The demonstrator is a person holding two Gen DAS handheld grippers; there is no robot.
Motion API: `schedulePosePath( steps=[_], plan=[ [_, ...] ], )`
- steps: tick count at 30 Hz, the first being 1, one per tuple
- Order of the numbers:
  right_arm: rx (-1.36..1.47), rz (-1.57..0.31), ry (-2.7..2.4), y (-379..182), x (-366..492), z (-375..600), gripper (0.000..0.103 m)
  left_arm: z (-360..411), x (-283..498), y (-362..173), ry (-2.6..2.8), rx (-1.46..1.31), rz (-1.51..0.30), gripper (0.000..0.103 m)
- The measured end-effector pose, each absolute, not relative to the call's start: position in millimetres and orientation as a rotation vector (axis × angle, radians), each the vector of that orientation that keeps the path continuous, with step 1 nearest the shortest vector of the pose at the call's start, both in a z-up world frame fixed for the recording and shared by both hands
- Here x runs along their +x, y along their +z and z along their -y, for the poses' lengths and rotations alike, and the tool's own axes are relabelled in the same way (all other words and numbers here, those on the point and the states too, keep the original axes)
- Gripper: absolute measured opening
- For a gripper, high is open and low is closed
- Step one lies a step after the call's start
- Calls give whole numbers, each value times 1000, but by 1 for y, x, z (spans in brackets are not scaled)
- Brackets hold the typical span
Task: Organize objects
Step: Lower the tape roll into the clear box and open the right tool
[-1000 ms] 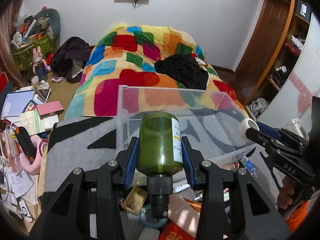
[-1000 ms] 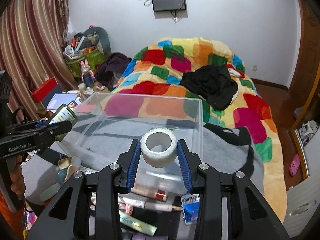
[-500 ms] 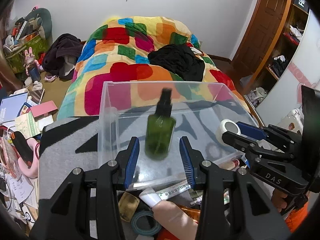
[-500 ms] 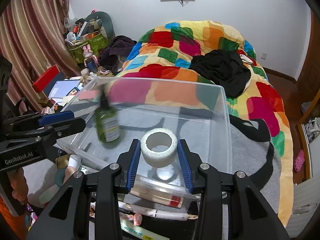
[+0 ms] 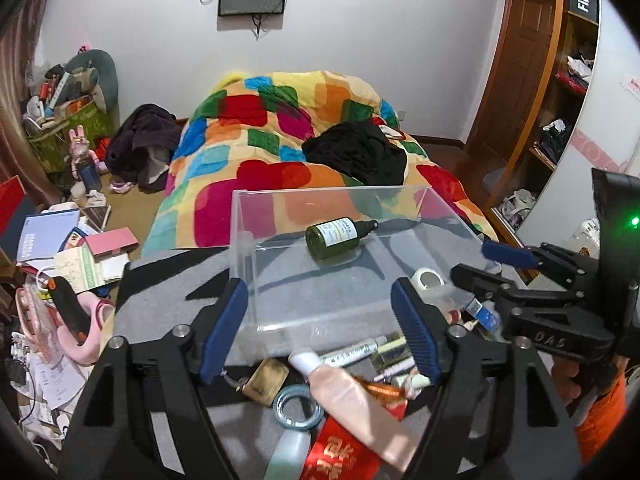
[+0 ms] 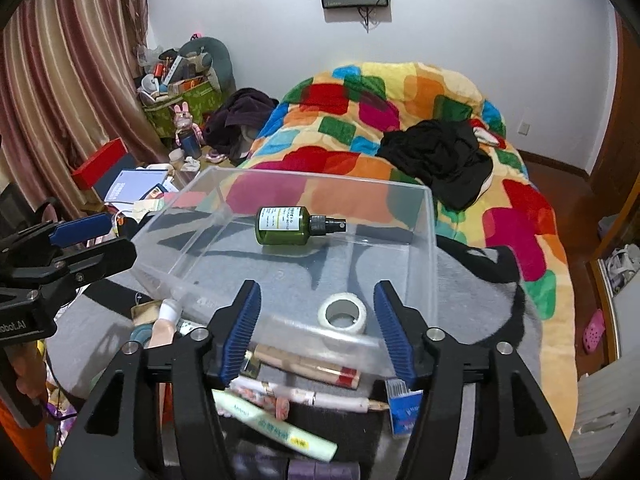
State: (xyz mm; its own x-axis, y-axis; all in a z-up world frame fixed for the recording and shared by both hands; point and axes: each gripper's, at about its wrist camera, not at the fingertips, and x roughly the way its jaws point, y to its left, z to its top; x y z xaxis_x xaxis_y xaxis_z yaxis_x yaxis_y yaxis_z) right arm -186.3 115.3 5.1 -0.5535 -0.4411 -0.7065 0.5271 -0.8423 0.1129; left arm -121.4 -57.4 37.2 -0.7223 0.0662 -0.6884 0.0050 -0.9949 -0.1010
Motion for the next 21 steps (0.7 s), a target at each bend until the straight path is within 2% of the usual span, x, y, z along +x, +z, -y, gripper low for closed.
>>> schedulePosePath(
  steps=[3,12,18,21],
  plan=[
    [1005,-144,-2385,9,-171,-124,67,56,-110,34,2882,-1156,144,78],
    [1018,-141,-2381,-4,-131,-144,68,56,-71,-1,2873,-1242,95,79],
    [1089,-65,-2374,-24,-116,-146,71,71,-46,-30,2872,-1320,170,79],
    [1133,-98,-2399,-39,-113,-139,71,81,-37,-42,2888,-1338,225,79]
  ],
)
